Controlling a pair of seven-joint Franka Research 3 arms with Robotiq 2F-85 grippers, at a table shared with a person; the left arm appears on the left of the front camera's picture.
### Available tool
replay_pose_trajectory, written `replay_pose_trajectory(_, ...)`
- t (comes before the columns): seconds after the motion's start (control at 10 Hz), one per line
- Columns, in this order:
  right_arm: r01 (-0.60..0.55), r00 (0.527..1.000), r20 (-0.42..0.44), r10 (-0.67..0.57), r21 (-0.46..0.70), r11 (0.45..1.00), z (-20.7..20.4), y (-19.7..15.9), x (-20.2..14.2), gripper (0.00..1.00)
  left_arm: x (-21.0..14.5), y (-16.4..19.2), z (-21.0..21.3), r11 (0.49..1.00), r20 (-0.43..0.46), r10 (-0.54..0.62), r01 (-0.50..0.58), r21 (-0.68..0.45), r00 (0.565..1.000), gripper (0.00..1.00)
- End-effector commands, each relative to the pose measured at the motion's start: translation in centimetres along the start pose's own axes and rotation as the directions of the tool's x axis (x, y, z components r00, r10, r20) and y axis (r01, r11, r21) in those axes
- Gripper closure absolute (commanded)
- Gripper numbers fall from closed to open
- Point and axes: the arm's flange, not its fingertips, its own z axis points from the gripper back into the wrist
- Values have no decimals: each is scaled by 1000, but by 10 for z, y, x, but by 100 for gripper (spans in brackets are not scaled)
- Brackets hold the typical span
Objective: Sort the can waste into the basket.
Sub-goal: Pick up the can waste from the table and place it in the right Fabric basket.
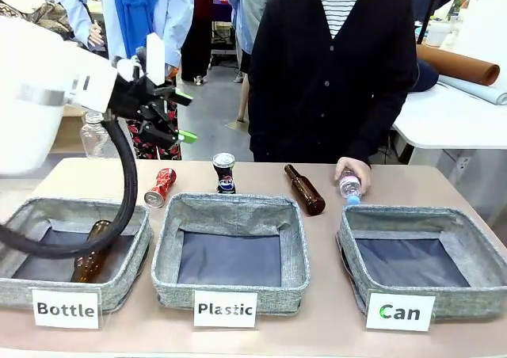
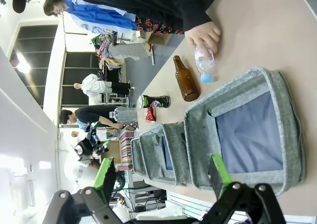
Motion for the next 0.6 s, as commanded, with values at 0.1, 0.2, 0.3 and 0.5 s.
replay_pose_trajectory(0.1, -24, 1000, 13, 24, 27, 999, -1, 0, 2, 0, -94, 52, -31, 930, 198, 19, 55, -364, 980, 0)
replay_pose_trajectory(0.2, -24, 1000, 13, 24, 27, 999, -1, 0, 2, 0, -113, 58, -25, 910, 260, 74, 42, -412, 963, 0)
replay_pose_trajectory(0.3, -24, 1000, 13, 24, 27, 999, -1, 0, 2, 0, -125, 60, -18, 922, 305, 127, 2, -388, 944, 0)
replay_pose_trajectory(0.5, -24, 1000, 13, 24, 27, 999, -1, 0, 2, 0, -118, 29, -28, 931, 276, 85, 23, -364, 957, 0)
